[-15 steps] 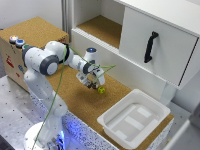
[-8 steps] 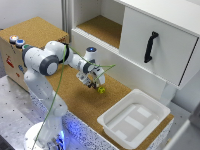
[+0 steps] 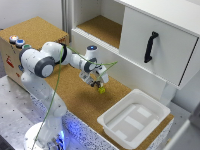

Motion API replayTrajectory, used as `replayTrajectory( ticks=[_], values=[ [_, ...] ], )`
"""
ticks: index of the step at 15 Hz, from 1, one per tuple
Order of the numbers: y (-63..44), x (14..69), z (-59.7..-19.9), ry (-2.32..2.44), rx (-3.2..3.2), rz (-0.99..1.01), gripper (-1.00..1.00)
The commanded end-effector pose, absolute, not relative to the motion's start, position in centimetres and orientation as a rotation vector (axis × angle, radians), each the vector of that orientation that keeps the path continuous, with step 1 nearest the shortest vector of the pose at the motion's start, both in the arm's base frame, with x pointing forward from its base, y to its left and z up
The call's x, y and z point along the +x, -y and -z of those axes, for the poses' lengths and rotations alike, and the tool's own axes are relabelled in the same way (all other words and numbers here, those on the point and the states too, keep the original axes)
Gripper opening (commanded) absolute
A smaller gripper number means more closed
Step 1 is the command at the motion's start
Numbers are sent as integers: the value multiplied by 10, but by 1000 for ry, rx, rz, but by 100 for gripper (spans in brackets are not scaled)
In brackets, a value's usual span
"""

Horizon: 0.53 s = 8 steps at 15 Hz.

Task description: Place the purple block on top of the yellow block

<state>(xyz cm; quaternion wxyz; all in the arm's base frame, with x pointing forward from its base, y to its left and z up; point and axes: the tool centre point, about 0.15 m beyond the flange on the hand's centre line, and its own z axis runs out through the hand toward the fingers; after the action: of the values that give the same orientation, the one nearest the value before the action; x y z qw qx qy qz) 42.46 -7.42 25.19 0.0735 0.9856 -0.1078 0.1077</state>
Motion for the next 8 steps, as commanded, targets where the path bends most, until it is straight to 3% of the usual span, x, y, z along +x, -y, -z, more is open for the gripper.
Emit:
replayTrajectory(
  ticks=[1,8],
  values=[
    [98,427,-267,325,2991,-282,-100],
    [106,410,-270,378,2993,-266,-100]
  ],
)
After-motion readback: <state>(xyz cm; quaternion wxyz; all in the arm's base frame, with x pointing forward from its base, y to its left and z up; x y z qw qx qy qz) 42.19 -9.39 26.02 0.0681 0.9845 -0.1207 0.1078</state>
